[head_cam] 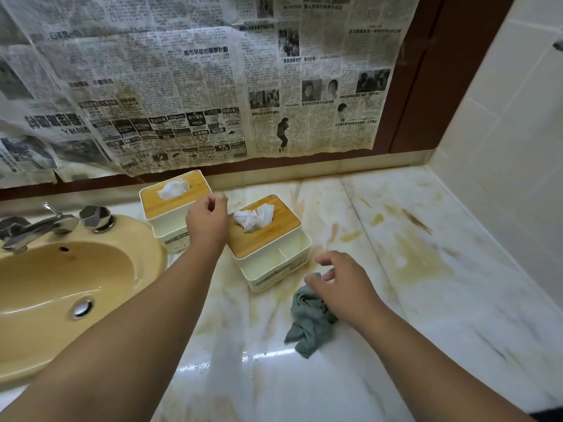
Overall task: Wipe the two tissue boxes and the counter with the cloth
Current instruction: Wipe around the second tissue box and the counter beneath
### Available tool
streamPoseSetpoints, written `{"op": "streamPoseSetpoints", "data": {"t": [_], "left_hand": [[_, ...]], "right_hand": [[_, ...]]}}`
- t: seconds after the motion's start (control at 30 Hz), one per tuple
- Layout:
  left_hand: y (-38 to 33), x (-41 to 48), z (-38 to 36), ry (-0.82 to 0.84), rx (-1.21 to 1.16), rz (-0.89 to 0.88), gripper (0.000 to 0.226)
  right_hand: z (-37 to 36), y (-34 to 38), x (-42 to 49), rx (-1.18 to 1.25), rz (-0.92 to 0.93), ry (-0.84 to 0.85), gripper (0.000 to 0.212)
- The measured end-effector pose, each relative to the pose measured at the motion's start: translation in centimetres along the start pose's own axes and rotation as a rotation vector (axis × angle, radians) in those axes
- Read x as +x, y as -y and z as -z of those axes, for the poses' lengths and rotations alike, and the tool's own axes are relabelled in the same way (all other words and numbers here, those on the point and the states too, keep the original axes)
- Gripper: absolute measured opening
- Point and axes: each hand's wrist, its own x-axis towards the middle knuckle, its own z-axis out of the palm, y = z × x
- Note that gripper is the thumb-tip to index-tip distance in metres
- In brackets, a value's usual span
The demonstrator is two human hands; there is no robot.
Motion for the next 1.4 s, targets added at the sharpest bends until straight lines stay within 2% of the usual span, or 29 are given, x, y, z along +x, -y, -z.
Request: {"op": "streamPoseSetpoints", "data": {"t": [0.13, 0.23, 0.3, 0.37, 0.5, 0.6, 0.67, 0.93, 1.07, 1.17, 1.27, 1.4], "left_hand": [[1.8, 0.2, 1.6, 0.128, 0.124, 0.111, 0.018], [2.5, 0.2, 2.4, 0.282, 0.076, 0.215, 0.025], [2.5, 0.1, 3.0, 0.363, 0.018, 0.227, 0.018], [2.5, 0.2, 3.3, 0.39, 0.007, 0.227, 0.022], [2.2, 0.7, 4.3, 0.446, 0.0, 0.31, 0.012], [1.9, 0.6, 5.0, 0.556, 0.022, 0.351, 0.015], [1.5, -0.1, 4.9, 0.608, 0.031, 0.368, 0.019], [0.8, -4.6, 2.3, 0.604, -0.037, 0.439, 0.036], [0.6, -5.3, 1.3, 0.595, 0.083, 0.359, 0.037], [0.5, -4.9, 1.3, 0.625, 0.273, 0.219, 0.042], [-0.2, -4.9, 1.7, 0.5, 0.5, -0.017, 0.04], [-0.4, -4.5, 1.0, 0.383, 0.47, -0.417, 0.046]], "right_hand": [[-2.7, 1.3, 2.0, 0.351, -0.15, 0.014, 0.038], [-4.8, 2.2, 2.7, 0.435, -0.171, 0.023, 0.033], [-6.0, 2.4, 3.1, 0.468, -0.191, 0.001, 0.04], [-6.7, 2.4, 3.6, 0.501, -0.214, -0.012, 0.043], [-6.0, 2.1, 5.7, 0.515, -0.199, -0.017, 0.038], [-4.8, 2.0, 7.6, 0.49, -0.217, -0.078, 0.03], [-3.9, 1.7, 8.7, 0.486, -0.259, -0.123, 0.036], [-0.6, 1.2, 13.0, 0.434, -0.26, -0.267, 0.022], [0.5, 0.6, 13.7, 0.406, -0.231, -0.248, 0.018], [1.1, 0.5, 13.4, 0.417, -0.226, -0.238, 0.017], [1.4, 0.5, 11.9, 0.351, -0.202, -0.323, 0.017], [0.8, 1.0, 5.6, 0.13, -0.102, -0.351, 0.004]]}}
